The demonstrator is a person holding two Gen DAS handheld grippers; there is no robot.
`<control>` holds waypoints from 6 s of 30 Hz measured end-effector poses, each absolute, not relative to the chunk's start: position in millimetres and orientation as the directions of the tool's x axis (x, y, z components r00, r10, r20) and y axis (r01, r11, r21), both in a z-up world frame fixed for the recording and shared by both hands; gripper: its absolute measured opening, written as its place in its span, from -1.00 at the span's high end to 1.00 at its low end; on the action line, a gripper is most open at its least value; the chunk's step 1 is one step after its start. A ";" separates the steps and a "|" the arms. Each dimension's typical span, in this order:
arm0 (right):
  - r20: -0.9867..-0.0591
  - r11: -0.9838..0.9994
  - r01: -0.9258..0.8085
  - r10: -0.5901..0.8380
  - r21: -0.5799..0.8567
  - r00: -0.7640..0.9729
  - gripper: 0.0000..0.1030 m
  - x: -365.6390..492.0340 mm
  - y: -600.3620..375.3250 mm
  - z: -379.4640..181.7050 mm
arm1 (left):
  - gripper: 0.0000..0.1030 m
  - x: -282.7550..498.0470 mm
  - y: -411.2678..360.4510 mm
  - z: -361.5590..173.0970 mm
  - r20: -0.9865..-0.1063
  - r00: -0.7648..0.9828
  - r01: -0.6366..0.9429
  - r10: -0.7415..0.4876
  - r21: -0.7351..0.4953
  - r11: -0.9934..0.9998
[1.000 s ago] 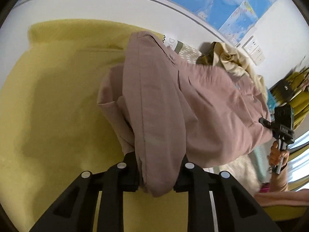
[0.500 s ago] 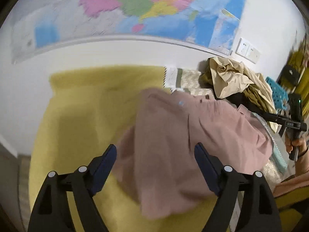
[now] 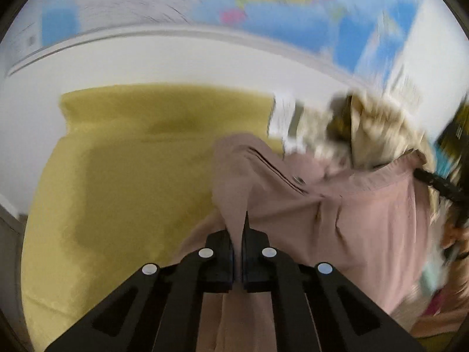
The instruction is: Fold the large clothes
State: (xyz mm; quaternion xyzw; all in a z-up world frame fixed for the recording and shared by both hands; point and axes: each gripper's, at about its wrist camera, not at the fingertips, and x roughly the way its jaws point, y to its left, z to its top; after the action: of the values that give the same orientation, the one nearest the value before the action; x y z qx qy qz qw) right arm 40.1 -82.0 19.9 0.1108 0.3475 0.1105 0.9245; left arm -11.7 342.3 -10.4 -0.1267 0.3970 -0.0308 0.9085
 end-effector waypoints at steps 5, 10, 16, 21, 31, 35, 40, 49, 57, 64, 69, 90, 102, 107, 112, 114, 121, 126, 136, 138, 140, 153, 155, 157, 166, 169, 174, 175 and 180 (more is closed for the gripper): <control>-0.683 0.957 -0.101 0.265 0.272 0.681 0.82 88.4 -68.3 -13.5 | 0.93 -10.9 351.0 -19.0 -0.733 0.678 -0.128 -0.064 -0.203 0.971; -0.792 0.966 -0.095 0.253 0.241 0.555 0.55 120.6 -48.6 -63.4 | 0.53 3.9 359.8 -61.1 -0.829 0.559 -0.199 -0.016 -0.153 0.968; -0.748 0.966 -0.128 0.257 0.227 0.612 0.83 115.8 -53.5 -31.5 | -0.18 -2.9 360.3 -35.9 -0.760 0.643 -0.136 -0.096 -0.236 0.962; -0.787 0.964 -0.102 0.260 0.246 0.559 0.70 134.9 -54.3 -61.7 | 0.17 20.0 340.2 -55.1 -0.821 0.570 -0.149 -0.029 -0.138 0.979; -0.686 0.944 -0.094 0.295 0.315 0.665 -0.66 50.9 -100.2 -11.7 | -0.46 -51.8 364.0 -31.4 -0.736 0.677 -0.201 0.003 -0.181 0.963; -0.693 0.924 -0.040 0.314 0.381 0.649 -0.68 -1.7 -128.8 -26.8 | -0.53 -83.6 362.3 -36.1 -0.737 0.674 -0.172 -0.043 -0.214 0.962; -0.719 0.876 0.032 0.373 0.481 0.587 -0.69 -40.6 -137.4 -69.4 | -0.55 -103.0 341.1 -54.8 -0.738 0.663 -0.100 -0.125 -0.253 0.962; -0.697 0.866 -0.004 0.405 0.500 0.592 0.72 -44.0 -119.7 -76.1 | 0.28 -99.0 305.3 -58.9 -0.765 0.636 -0.053 -0.099 -0.171 0.984; -0.672 0.897 0.017 0.319 0.442 0.668 0.91 -27.9 -137.9 -45.4 | 0.37 -96.2 293.5 -53.8 -0.773 0.635 -0.066 -0.009 -0.065 0.996; -0.746 0.871 0.100 0.347 0.481 0.568 0.76 -14.4 -135.3 -89.9 | 0.08 -95.2 299.1 -57.7 -0.778 0.628 -0.107 0.018 -0.063 0.992; -0.697 0.820 0.124 0.383 0.559 0.606 -0.32 -37.2 -144.5 -74.5 | -0.15 -106.8 316.3 -57.3 -0.762 0.643 -0.135 -0.076 -0.211 0.968; -0.528 0.557 0.121 0.664 0.822 0.530 -0.64 -94.9 -116.0 -100.6 | -0.36 -151.1 290.4 -86.7 -0.721 0.574 -0.009 -0.388 -0.479 0.878; -0.522 0.571 0.110 0.633 0.813 0.572 -0.85 -67.6 -96.6 -96.0 | -0.87 -106.0 284.4 -90.3 -0.622 0.620 -0.034 -0.478 -0.630 0.776; -0.528 0.557 0.153 0.612 0.816 0.589 -0.85 -60.5 -96.4 -97.5 | -0.87 -91.4 289.1 -92.3 -0.582 0.652 -0.064 -0.486 -0.681 0.729; -0.540 0.532 0.203 0.616 0.822 0.573 -0.80 -78.1 -104.8 -98.9 | -0.87 -86.5 284.3 -90.0 -0.602 0.654 -0.073 -0.459 -0.654 0.753; -0.520 0.510 0.197 0.633 0.837 0.573 -0.80 -83.2 -103.6 -99.4 | -0.87 -82.8 281.8 -89.2 -0.611 0.656 -0.082 -0.444 -0.642 0.762; -0.529 0.541 0.183 0.600 0.821 0.600 -0.87 -50.6 -88.1 -102.1 | -0.87 -64.4 277.6 -87.8 -0.647 0.657 -0.136 -0.388 -0.608 0.782; -0.519 0.562 0.162 0.564 0.811 0.642 -0.87 -24.5 -82.7 -100.8 | -0.87 -55.3 278.8 -87.4 -0.649 0.668 -0.157 -0.364 -0.601 0.784; -0.504 0.604 0.099 0.551 0.791 0.665 -0.76 6.2 -71.3 -98.7 | -0.87 -37.2 268.9 -85.4 -0.665 0.694 -0.184 -0.276 -0.534 0.825; -0.500 0.603 0.089 0.561 0.793 0.660 -0.70 7.9 -71.5 -98.7 | -0.80 -35.4 266.5 -84.8 -0.681 0.688 -0.198 -0.251 -0.509 0.838; -0.496 0.600 0.081 0.569 0.796 0.656 -0.56 9.5 -72.0 -99.8 | -0.57 -33.7 264.6 -84.1 -0.707 0.678 -0.224 -0.203 -0.462 0.858; -0.459 0.564 0.033 0.635 0.825 0.622 -0.18 18.3 -75.2 -107.2 | -0.67 -23.9 261.9 -83.7 -0.684 0.674 -0.128 -0.281 -0.482 0.867; -0.466 0.572 0.030 0.634 0.819 0.618 -0.18 20.2 -73.0 -106.1 | -0.64 -22.4 256.1 -83.4 -0.698 0.672 -0.137 -0.248 -0.447 0.884; -0.464 0.570 0.030 0.635 0.821 0.618 -0.04 20.5 -72.8 -106.1 | -0.37 -22.4 253.5 -82.8 -0.719 0.666 -0.160 -0.198 -0.397 0.904; -0.471 0.578 0.021 0.642 0.816 0.605 0.45 13.4 -73.5 -105.2 | 0.32 -23.7 262.2 -83.4 -0.731 0.649 -0.187 -0.214 -0.425 0.886; -0.464 0.569 0.015 0.655 0.822 0.596 0.37 11.3 -73.8 -106.5 | 0.32 -23.4 262.0 -83.4 -0.732 0.648 -0.185 -0.211 -0.420 0.889; -0.471 0.574 0.015 0.657 0.819 0.588 0.11 9.8 -70.8 -108.2 | 0.31 -22.6 262.0 -84.5 -0.732 0.648 -0.192 -0.212 -0.426 0.884; -0.472 0.575 0.010 0.660 0.818 0.585 0.10 9.8 -69.7 -107.5 | 0.31 -22.6 262.3 -84.7 -0.731 0.648 -0.191 -0.213 -0.427 0.884; -0.476 0.577 0.010 0.663 0.817 0.578 0.20 7.8 -70.9 -106.9 | 0.33 -21.8 262.4 -84.8 -0.731 0.648 -0.192 -0.213 -0.428 0.883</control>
State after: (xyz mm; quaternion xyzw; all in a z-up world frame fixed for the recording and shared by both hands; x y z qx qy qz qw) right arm 7.8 -70.9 -106.9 0.4106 0.4102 0.2072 0.7875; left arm -21.8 262.4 -84.8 -0.2416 0.4193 -0.0060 0.8751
